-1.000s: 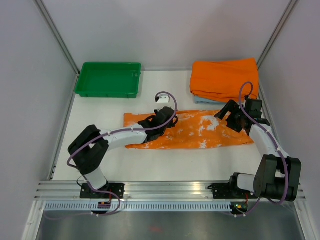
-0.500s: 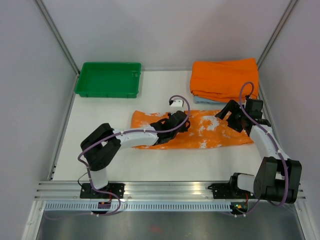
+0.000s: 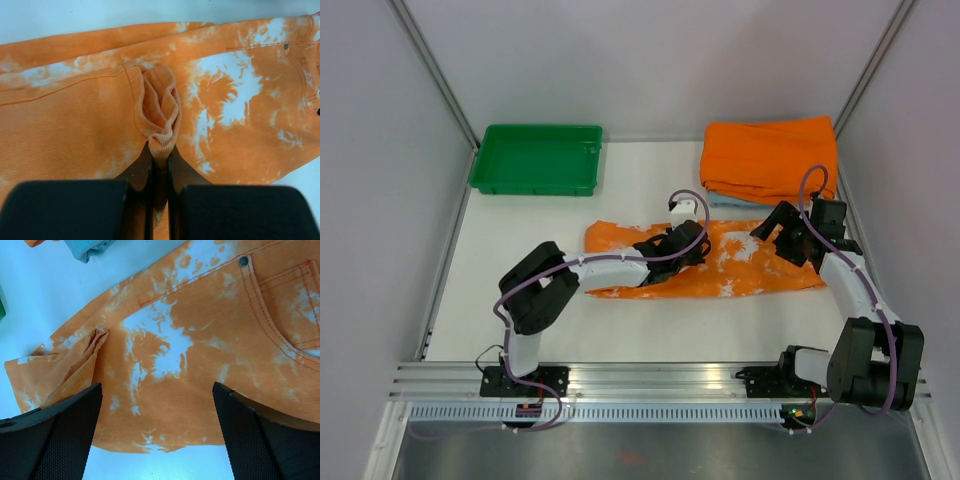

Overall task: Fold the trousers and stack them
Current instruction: Fold the trousers

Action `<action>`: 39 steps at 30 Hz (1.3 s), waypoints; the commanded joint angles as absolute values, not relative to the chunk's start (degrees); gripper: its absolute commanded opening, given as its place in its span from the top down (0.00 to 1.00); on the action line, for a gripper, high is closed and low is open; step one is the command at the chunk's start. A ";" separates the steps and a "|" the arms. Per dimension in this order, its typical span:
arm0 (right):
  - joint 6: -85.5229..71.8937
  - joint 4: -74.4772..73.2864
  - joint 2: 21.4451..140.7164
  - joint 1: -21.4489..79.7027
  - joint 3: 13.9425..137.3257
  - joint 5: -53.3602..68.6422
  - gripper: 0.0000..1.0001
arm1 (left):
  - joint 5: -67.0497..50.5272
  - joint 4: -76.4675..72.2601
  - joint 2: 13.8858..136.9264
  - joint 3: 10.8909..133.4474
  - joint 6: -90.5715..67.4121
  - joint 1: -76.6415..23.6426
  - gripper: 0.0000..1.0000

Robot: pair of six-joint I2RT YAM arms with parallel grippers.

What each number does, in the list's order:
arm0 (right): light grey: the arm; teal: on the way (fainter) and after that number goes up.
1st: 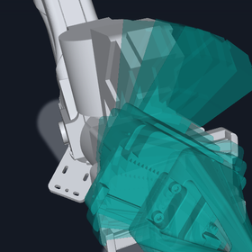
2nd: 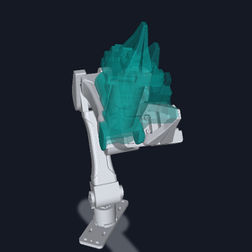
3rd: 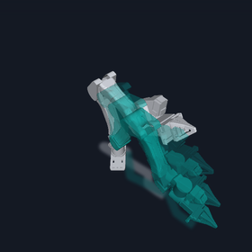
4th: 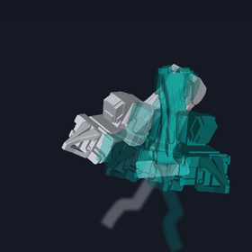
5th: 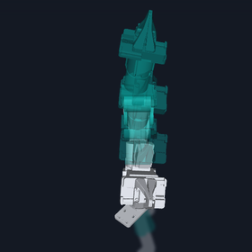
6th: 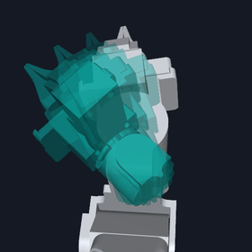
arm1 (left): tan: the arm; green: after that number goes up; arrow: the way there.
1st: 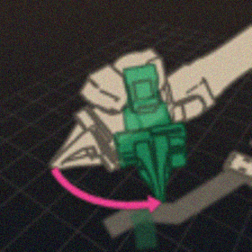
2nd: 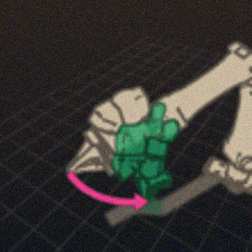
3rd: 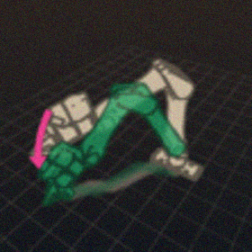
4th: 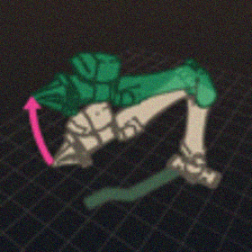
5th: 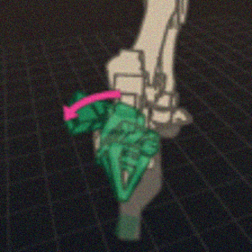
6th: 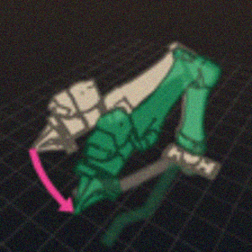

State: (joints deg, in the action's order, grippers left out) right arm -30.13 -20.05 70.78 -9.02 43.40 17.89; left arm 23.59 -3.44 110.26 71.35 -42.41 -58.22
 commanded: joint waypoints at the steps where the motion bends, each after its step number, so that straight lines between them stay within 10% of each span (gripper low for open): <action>1: -29.44 -20.13 68.82 -9.05 43.33 17.40 0.02 | 21.53 -5.28 112.05 76.20 -45.09 -58.71 0.98; 8: -28.74 -22.06 67.41 -8.97 43.24 16.17 0.02 | 14.60 -7.11 111.63 75.34 -43.60 -58.71 0.92; 9: -28.74 -22.23 67.15 -9.05 43.24 16.08 0.02 | 12.85 -7.99 110.84 74.37 -43.25 -58.80 0.84; 10: -28.74 -22.32 67.06 -9.05 43.24 16.17 0.02 | 12.05 -9.04 110.05 73.31 -42.46 -58.80 0.45; 13: -28.83 -23.20 66.97 -9.05 44.03 16.26 0.02 | 8.89 -9.23 107.23 71.72 -40.97 -58.80 0.02; 20: -26.02 -26.28 67.06 -9.05 50.09 17.14 0.02 | 4.58 -0.37 97.39 73.74 -38.05 -56.52 0.00; 39: -28.13 -19.96 81.11 15.46 54.40 5.45 0.29 | -17.13 11.79 76.90 47.56 -41.75 -9.51 0.07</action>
State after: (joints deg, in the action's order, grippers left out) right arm -27.18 -23.18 78.87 14.20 52.01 10.83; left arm -8.99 11.53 76.75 49.43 -43.44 -12.71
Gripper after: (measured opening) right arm 0.725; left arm 0.946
